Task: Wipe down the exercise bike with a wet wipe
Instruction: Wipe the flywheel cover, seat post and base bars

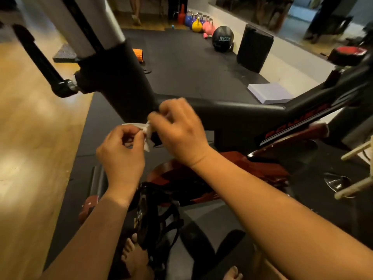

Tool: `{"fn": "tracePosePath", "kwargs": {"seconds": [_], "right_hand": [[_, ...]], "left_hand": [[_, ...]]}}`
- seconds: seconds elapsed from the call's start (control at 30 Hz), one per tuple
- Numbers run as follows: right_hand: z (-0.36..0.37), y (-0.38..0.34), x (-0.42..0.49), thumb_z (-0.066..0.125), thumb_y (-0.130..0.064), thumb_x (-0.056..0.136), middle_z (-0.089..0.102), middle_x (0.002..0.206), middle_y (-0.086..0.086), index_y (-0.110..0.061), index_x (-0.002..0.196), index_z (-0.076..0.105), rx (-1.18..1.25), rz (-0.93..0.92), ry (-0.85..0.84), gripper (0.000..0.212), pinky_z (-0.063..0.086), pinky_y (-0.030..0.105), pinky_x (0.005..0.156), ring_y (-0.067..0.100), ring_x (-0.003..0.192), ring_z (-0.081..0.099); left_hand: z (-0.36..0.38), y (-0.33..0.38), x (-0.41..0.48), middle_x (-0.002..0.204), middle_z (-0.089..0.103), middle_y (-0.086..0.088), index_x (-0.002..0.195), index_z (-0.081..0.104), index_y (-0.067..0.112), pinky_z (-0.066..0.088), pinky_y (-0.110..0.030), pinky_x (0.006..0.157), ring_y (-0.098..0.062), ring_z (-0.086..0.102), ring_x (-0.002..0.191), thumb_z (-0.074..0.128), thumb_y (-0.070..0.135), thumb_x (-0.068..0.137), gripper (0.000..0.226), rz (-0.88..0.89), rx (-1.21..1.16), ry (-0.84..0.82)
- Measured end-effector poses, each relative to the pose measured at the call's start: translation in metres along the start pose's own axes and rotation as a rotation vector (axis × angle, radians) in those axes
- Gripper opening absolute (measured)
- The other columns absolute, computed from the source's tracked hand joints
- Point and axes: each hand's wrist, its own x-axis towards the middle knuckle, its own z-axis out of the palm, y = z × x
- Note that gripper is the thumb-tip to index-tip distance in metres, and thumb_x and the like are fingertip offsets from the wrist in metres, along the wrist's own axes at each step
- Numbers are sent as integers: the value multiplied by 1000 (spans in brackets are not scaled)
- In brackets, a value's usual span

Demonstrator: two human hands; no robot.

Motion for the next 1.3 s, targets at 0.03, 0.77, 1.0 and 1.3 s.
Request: {"fn": "tracePosePath", "kwargs": {"seconds": [0.03, 0.77, 1.0, 1.3], "right_hand": [[-2, 0, 6, 67, -6, 85, 56, 72, 13, -7, 75, 64, -27, 46, 38, 10, 38, 36, 52, 26, 61, 47], [1, -21, 81, 64, -5, 87, 60, 77, 13, -3, 78, 68, 124, 119, 192, 10, 46, 39, 51, 25, 58, 52], [1, -10, 48, 69, -9, 86, 57, 78, 12, -7, 79, 69, 6, 95, 119, 7, 38, 43, 56, 28, 66, 48], [-8, -21, 49, 54, -17, 90, 57, 74, 5, -8, 85, 59, 107, 311, -63, 12, 46, 42, 47, 27, 55, 53]], "left_hand": [[-1, 7, 2, 83, 68, 0, 85, 63, 24, 53, -26, 70, -12, 62, 73, 72, 16, 86, 11, -24, -18, 37], [5, 52, 45, 71, 62, 6, 85, 63, 20, 42, -14, 58, -2, 53, 59, 65, 6, 87, 14, 26, -188, 369], [5, 30, 31, 87, 63, -1, 92, 63, 17, 51, -25, 63, -7, 56, 74, 66, 1, 87, 17, 93, -146, 266], [-7, 45, 42, 92, 59, -8, 96, 64, 3, 39, -6, 74, -1, 47, 81, 62, -7, 86, 14, 203, -53, 282]]}}
